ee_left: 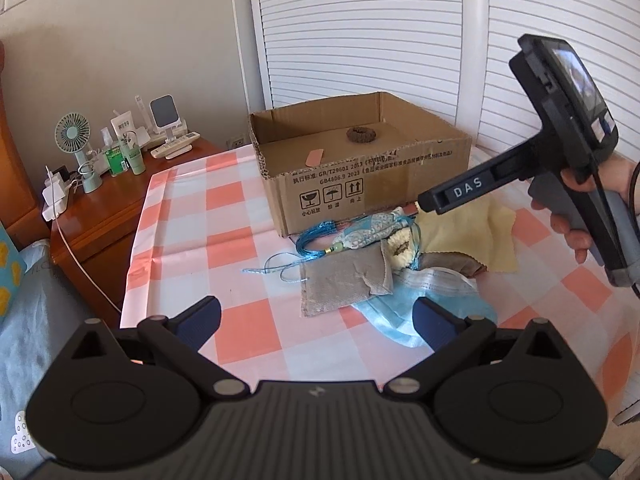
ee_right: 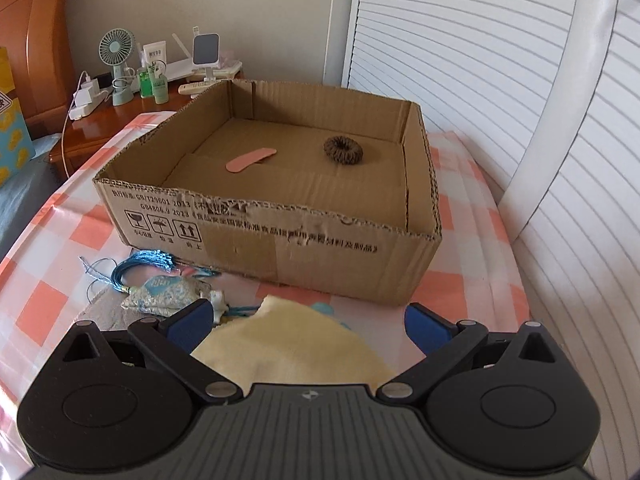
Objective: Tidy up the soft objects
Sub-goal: 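Move right gripper to yellow cloth while left gripper approaches blue face mask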
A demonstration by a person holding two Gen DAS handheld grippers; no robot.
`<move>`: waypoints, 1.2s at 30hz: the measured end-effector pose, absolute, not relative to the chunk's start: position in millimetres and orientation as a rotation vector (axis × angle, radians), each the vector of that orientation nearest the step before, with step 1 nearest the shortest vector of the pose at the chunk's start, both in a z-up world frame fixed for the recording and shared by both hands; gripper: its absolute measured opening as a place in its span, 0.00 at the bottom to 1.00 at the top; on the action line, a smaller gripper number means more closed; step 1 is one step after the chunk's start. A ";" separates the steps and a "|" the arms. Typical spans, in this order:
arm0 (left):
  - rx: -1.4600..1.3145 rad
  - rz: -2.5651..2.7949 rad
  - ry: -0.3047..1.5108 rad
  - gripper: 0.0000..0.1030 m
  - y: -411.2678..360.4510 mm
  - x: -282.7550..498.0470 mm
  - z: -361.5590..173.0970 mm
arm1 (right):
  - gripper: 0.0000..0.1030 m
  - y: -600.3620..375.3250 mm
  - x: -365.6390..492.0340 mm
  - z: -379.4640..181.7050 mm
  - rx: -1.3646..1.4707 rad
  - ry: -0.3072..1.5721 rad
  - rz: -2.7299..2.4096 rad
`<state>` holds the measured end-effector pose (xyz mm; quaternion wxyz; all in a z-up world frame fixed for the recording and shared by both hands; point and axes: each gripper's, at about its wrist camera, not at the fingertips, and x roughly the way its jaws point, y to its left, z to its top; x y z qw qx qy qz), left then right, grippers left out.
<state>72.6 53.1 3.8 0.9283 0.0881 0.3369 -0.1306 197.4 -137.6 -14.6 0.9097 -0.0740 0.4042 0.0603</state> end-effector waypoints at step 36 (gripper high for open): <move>0.200 -0.435 0.775 0.99 4.1 87.2 -27.1 | 1.00 -209.9 127.9 -60.9 -0.047 0.870 -0.036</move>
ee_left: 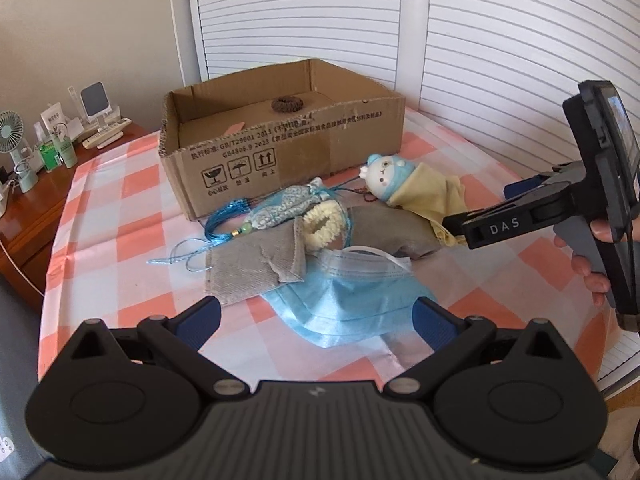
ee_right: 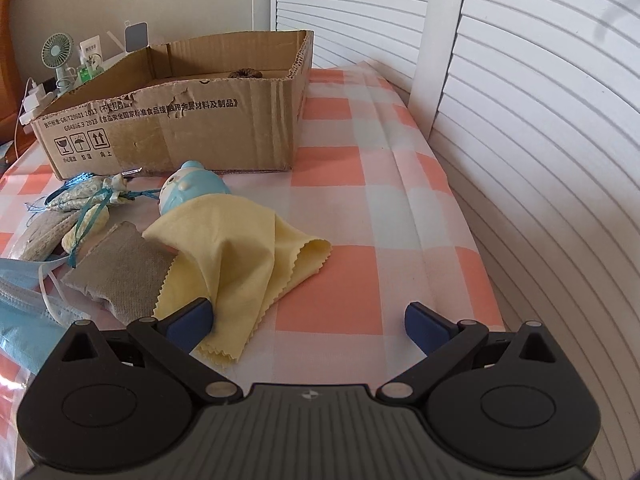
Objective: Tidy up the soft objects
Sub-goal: 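Move right gripper to yellow cloth while left gripper approaches blue face mask, then close left gripper on the mask while right gripper pinches the yellow cloth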
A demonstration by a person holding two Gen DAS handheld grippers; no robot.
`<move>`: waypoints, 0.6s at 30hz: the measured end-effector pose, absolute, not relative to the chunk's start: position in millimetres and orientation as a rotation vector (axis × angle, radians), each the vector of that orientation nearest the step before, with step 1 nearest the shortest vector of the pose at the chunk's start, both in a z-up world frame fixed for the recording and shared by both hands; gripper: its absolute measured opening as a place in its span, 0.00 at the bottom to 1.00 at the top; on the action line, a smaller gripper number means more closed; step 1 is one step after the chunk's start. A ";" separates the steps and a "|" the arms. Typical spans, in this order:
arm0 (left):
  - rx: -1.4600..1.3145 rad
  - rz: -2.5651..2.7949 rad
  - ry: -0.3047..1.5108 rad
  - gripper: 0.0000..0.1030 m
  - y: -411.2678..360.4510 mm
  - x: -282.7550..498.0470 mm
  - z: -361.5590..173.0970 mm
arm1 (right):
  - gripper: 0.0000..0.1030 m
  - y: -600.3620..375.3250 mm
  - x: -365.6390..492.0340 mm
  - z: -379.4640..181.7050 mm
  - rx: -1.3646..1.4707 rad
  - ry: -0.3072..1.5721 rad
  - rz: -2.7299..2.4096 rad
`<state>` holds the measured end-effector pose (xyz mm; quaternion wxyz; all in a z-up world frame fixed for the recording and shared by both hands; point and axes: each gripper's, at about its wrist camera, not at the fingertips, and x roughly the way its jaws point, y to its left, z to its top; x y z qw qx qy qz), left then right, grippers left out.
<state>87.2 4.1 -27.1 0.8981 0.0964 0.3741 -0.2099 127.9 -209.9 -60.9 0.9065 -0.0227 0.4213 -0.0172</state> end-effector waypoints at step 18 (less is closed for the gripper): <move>0.161 -0.468 0.817 0.76 -13.0 109.4 -50.7 | 1.00 -214.0 119.3 -63.6 -0.058 0.819 0.008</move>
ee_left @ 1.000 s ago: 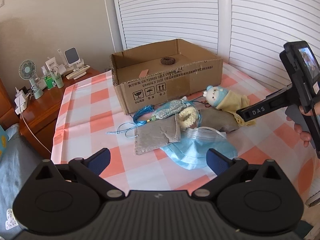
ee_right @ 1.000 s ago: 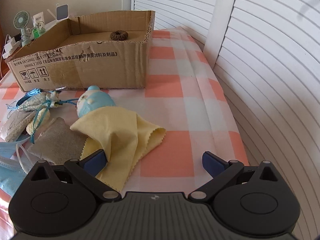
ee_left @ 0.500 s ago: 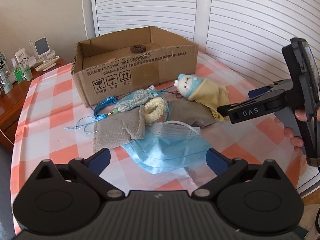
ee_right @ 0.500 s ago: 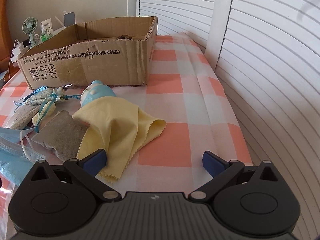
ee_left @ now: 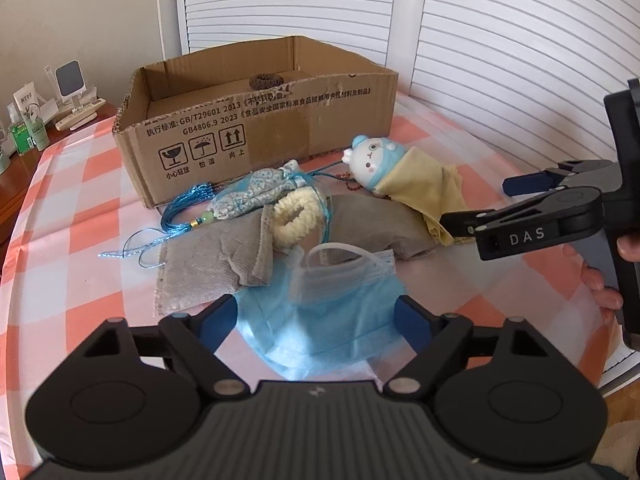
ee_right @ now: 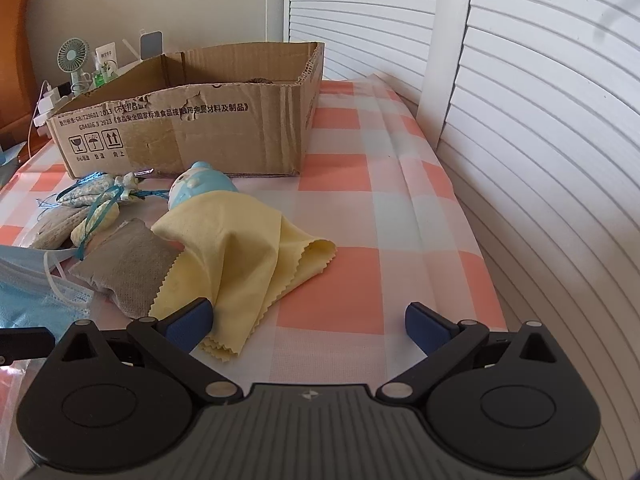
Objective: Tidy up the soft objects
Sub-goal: 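Close left gripper on the mask while right gripper pinches the yellow cloth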
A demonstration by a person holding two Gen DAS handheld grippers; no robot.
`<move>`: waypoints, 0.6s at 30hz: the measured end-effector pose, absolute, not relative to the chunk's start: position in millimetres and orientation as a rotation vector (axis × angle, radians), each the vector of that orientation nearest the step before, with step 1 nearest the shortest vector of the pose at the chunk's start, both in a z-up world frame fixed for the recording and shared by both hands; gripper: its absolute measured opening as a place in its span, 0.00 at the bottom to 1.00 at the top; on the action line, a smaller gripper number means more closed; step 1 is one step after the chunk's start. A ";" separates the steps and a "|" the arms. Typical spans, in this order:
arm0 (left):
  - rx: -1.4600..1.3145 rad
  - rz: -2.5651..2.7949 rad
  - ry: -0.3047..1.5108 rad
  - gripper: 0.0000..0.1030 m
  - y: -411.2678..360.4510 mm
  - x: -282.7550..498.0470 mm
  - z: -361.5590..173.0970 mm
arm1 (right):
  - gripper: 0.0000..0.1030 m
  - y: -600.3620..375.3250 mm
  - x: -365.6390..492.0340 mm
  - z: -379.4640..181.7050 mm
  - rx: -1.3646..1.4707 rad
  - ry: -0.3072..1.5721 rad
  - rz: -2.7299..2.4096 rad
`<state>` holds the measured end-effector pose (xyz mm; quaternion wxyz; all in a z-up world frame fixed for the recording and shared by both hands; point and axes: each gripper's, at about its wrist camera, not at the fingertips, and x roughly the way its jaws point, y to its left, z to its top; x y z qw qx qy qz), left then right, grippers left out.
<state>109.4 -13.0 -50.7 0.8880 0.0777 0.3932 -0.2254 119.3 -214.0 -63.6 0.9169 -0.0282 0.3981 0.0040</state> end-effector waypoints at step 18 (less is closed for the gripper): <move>0.141 -0.475 0.819 0.24 2.1 96.7 -47.0 | 1.00 -205.7 118.9 -59.9 -0.090 0.824 0.045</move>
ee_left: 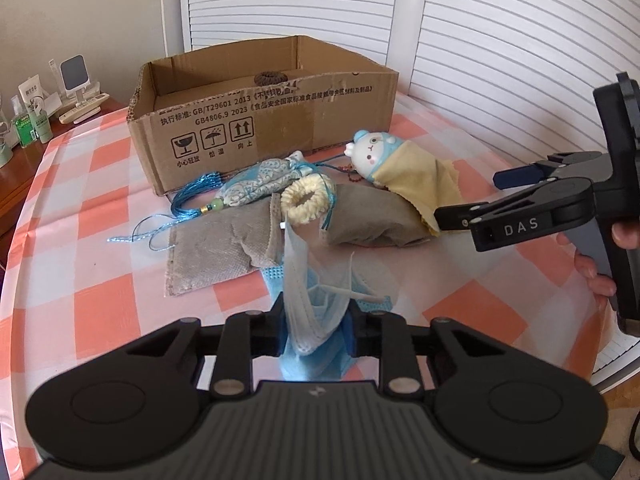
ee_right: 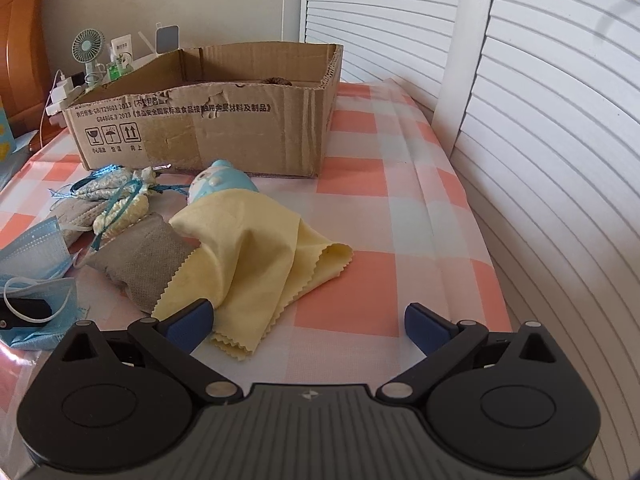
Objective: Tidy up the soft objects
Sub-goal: 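Close left gripper on the mask while right gripper pinches the yellow cloth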
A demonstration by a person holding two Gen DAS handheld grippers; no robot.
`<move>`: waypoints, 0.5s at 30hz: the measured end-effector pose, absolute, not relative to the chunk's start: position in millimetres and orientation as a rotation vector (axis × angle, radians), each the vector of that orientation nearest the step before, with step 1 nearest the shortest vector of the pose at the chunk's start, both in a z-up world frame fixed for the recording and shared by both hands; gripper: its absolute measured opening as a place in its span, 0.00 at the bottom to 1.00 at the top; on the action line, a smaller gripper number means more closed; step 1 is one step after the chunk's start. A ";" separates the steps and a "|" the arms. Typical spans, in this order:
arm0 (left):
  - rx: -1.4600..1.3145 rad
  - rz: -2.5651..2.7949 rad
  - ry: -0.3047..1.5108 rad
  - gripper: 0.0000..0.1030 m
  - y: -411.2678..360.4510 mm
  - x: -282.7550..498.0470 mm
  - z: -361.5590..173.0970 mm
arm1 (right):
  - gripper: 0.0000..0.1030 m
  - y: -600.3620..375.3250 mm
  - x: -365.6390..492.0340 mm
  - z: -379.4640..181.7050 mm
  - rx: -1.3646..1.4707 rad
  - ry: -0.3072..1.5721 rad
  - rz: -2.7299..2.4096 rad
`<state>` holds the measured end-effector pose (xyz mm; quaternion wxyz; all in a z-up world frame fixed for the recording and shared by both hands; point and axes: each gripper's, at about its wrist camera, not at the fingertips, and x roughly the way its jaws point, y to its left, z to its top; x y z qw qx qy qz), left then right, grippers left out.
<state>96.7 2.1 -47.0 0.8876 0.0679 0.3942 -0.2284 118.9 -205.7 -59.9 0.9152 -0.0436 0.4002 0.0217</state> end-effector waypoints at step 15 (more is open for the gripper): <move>0.115 -0.494 0.818 0.24 9.1 99.0 -49.0 | 0.82 -192.6 147.8 -55.2 -0.074 0.768 0.140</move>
